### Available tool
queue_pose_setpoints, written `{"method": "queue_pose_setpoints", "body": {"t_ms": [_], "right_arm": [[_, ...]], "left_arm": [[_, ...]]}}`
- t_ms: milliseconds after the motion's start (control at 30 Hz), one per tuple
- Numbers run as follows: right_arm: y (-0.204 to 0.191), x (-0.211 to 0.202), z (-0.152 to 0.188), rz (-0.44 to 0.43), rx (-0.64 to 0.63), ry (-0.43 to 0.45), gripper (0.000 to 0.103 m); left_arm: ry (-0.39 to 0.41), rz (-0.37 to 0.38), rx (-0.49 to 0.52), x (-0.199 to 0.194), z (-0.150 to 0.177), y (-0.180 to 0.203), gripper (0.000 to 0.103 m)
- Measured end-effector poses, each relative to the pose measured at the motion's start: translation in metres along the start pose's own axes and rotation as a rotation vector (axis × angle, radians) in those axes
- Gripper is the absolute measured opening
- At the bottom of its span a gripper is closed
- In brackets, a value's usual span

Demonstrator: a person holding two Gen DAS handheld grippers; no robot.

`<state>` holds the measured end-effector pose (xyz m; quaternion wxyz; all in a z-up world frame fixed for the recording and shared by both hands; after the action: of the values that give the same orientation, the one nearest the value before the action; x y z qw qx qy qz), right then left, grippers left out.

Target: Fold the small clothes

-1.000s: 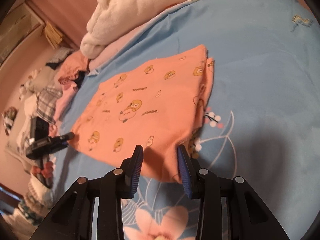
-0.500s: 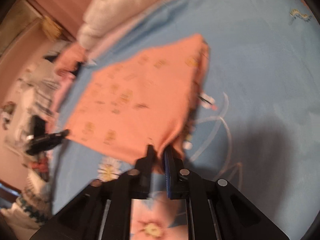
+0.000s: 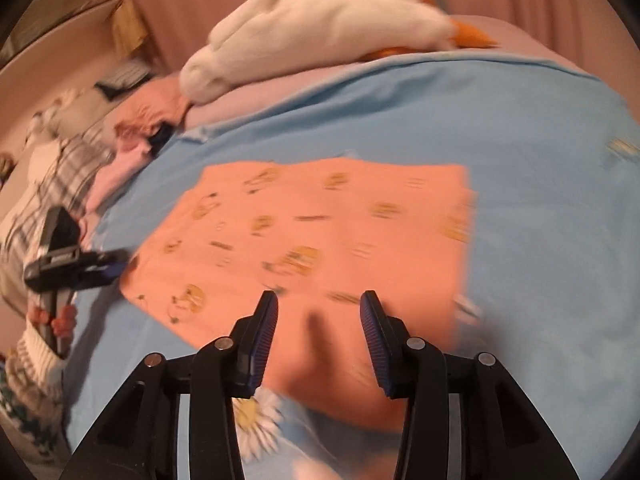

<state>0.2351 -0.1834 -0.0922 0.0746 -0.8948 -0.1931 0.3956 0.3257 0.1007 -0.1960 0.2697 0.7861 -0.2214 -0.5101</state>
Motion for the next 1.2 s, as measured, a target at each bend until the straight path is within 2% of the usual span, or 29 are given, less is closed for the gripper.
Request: {"method": "queue_pose_setpoints", "body": {"t_ms": [100,167,233,300,333,433,500,533,733,833,933,1000,1033,1100,1200], "right_arm": [[-0.017,0.031,-0.018,-0.013,-0.055,-0.02,0.039],[-0.021,0.049,-0.033,-0.016,-0.053,-0.026,0.029],[-0.02,0.06,-0.045,-0.019,-0.025,-0.024,0.022],[-0.017,0.075,-0.061,-0.021,0.024,-0.026,0.014],[-0.016,0.082,-0.067,-0.012,0.04,-0.03,0.01],[-0.011,0.107,-0.078,0.031,0.083,-0.048,0.009],[-0.005,0.129,-0.073,0.05,0.112,-0.118,0.007],[-0.005,0.132,-0.071,0.055,0.107,-0.119,0.005],[-0.024,0.096,-0.058,0.02,0.046,-0.101,0.005],[-0.043,0.073,-0.026,-0.014,0.002,-0.143,0.005],[-0.054,0.077,0.005,-0.007,-0.039,-0.217,0.005],[-0.059,0.076,0.011,0.023,-0.089,-0.193,0.005],[-0.06,0.074,0.011,0.021,-0.083,-0.194,0.005],[-0.053,0.067,0.006,-0.049,0.001,-0.192,0.005],[-0.038,0.043,0.006,-0.156,0.114,-0.113,0.007]], "left_arm": [[-0.017,-0.001,0.018,0.018,-0.011,0.012,0.05],[-0.025,-0.008,0.022,0.027,-0.019,0.016,0.049],[-0.031,-0.004,0.009,0.034,-0.028,0.016,0.044],[-0.041,-0.02,-0.004,0.042,-0.036,0.015,0.023],[-0.047,-0.027,-0.009,0.045,-0.038,0.014,0.022],[-0.04,-0.026,-0.018,0.048,-0.039,0.013,0.018],[-0.032,-0.038,-0.013,0.047,-0.037,0.013,0.017],[-0.029,-0.043,-0.013,0.046,-0.037,0.013,0.017],[-0.026,-0.058,-0.003,0.045,-0.037,0.013,0.017],[-0.022,-0.064,-0.007,0.045,-0.037,0.012,0.017],[-0.015,-0.081,-0.009,0.044,-0.037,0.018,0.015],[-0.002,-0.106,0.001,0.04,-0.037,0.026,0.015],[0.005,-0.112,0.007,0.037,-0.037,0.031,0.015],[0.025,-0.123,0.029,0.027,-0.038,0.045,0.014],[0.046,-0.138,0.086,0.015,-0.037,0.073,0.014]]}}
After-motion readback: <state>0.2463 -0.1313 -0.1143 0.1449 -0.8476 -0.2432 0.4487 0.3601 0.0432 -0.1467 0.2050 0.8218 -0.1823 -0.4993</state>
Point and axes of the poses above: each gripper's, at about its wrist camera, not at the fingertips, and x roughly the way its jaws point, y to its right, z to its underside, the point moved 2 cm from there along x, roughly the way its jaws point, and after that the axes turned 7 degrees about -z, right-handed, at the moved point
